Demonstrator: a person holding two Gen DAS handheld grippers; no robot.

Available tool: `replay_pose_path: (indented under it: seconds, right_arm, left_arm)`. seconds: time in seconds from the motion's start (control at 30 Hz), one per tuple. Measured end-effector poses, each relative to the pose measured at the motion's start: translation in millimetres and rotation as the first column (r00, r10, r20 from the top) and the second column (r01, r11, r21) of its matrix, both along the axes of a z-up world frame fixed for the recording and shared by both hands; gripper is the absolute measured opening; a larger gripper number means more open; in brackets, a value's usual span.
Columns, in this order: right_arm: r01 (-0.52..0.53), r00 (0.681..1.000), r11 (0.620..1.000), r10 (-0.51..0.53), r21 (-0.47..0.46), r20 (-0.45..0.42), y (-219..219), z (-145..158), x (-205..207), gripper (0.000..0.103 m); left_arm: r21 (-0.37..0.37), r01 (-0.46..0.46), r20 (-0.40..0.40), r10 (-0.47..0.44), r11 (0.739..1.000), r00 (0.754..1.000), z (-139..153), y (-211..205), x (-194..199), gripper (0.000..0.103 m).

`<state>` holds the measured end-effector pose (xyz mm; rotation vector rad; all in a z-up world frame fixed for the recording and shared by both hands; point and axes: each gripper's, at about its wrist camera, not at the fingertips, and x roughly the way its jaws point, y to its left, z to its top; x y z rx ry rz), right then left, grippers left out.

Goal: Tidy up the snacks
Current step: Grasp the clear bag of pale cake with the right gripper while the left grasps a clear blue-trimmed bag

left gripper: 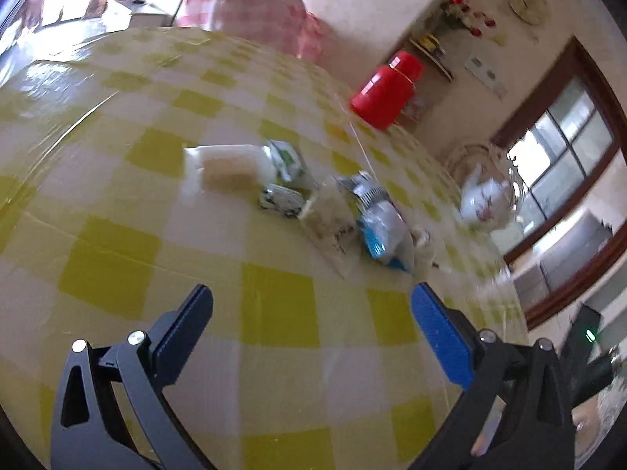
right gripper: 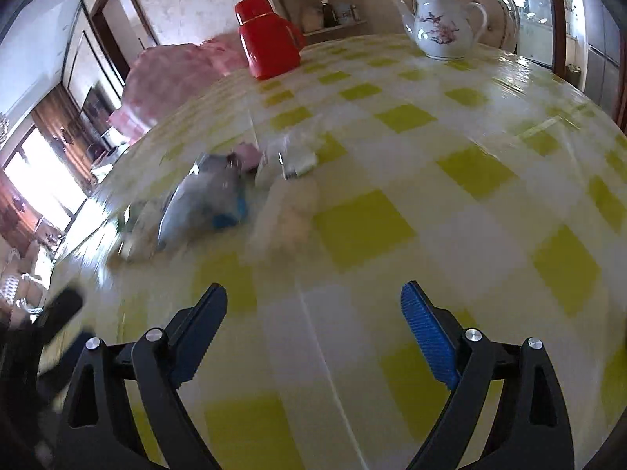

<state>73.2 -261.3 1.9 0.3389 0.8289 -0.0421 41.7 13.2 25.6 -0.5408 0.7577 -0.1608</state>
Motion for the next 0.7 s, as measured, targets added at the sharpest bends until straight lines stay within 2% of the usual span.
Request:
replay_pose_path:
  seconds: [0.1, 0.2, 0.27, 0.3, 0.33, 0.37, 0.4, 0.5, 0.63, 0.7]
  right_arm:
    - [0.005, 1.0, 0.999, -0.005, -0.038, -0.011, 16, 1, 31, 0.088]
    - [0.015, 0.996, 0.99, -0.028, -0.138, -0.09, 30, -5, 67, 0.088]
    - [0.006, 0.993, 0.981, -0.029, -0.194, -0.118, 35, -7, 74, 0.085]
    - [-0.007, 0.992, 0.976, -0.02, -0.216, -0.124, 36, -8, 74, 0.071]
    - [-0.02, 0.993, 0.969, -0.009, -0.246, -0.116, 38, -8, 68, 0.045]
    - [-0.047, 0.995, 0.967, 0.022, -0.251, -0.099, 38, -7, 63, 0.038]
    - [-0.068, 0.995, 0.963, 0.046, -0.259, -0.09, 36, -6, 54, 0.036]
    - [-0.111, 0.993, 0.975, 0.1, -0.192, -0.063, 22, -4, 20, 0.036]
    - [-0.132, 0.991, 0.975, 0.131, -0.179, -0.014, 6, 6, -24, 0.036]
    - [-0.135, 0.991, 0.976, 0.137, -0.171, 0.0, 1, 8, -37, 0.036]
  left_arm:
    - [0.008, -0.003, -0.026, 0.003, 1.0, 1.0, -3, -1, 1, 0.101]
    - [0.078, 0.044, -0.019, -0.043, 0.996, 0.999, -1, -15, 0, 0.101]
    - [0.118, 0.066, 0.004, -0.067, 0.991, 0.998, 1, -21, -4, 0.101]
    - [0.137, 0.076, 0.012, -0.078, 0.988, 0.997, 2, -25, -5, 0.101]
    - [0.154, 0.088, 0.016, -0.092, 0.984, 0.996, 2, -28, -6, 0.101]
    - [0.176, 0.102, 0.021, -0.107, 0.979, 0.994, 3, -32, -7, 0.101]
    - [0.193, 0.11, 0.026, -0.117, 0.975, 0.993, 3, -35, -8, 0.101]
    - [0.243, 0.137, 0.039, -0.15, 0.96, 0.988, 4, -46, -10, 0.101]
    - [0.296, 0.185, 0.052, -0.209, 0.937, 0.977, 7, -61, -9, 0.101]
    - [0.346, 0.202, 0.076, -0.242, 0.916, 0.967, 12, -73, -2, 0.101]
